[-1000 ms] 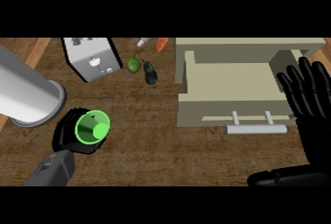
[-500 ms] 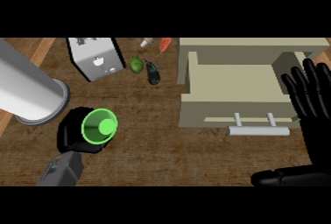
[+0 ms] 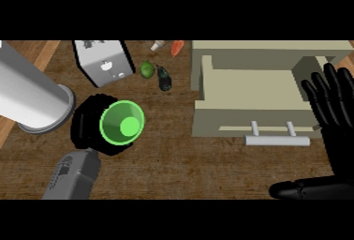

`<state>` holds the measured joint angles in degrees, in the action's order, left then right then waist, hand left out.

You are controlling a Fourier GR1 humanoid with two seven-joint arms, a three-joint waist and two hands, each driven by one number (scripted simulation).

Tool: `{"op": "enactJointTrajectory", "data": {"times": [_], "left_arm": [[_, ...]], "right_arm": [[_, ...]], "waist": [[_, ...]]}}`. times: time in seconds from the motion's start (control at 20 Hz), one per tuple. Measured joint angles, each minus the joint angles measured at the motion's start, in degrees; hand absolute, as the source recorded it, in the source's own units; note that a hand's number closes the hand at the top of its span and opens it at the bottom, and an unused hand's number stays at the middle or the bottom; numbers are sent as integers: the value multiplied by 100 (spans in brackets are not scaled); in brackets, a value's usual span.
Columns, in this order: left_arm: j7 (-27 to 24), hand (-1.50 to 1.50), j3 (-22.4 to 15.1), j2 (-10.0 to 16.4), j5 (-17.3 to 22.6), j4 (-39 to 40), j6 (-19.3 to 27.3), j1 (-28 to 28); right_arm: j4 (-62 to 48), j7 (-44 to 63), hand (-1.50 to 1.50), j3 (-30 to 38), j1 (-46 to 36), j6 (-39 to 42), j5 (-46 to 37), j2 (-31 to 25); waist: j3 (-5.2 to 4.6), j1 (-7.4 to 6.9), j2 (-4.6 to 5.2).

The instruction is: Pick up the cup, place it into the drawer and close the drawer

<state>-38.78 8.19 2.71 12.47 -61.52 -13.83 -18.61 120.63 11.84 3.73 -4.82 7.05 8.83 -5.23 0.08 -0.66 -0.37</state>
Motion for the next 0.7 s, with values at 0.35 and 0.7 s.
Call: {"op": "enactJointTrajectory", "data": {"times": [0.35, 0.7], "left_arm": [[1361, 150, -535, -189, 323, -1521, 741, -222], [2311, 150, -669, -198, 253, -1877, 1446, -1156]], "right_arm": [[-37, -21, -150, 71, -63, 44, 76, -35], [-50, -28, -150, 106, -82, 52, 80, -56]], "waist": [[-4, 45, 16], [-6, 84, 30]]}}
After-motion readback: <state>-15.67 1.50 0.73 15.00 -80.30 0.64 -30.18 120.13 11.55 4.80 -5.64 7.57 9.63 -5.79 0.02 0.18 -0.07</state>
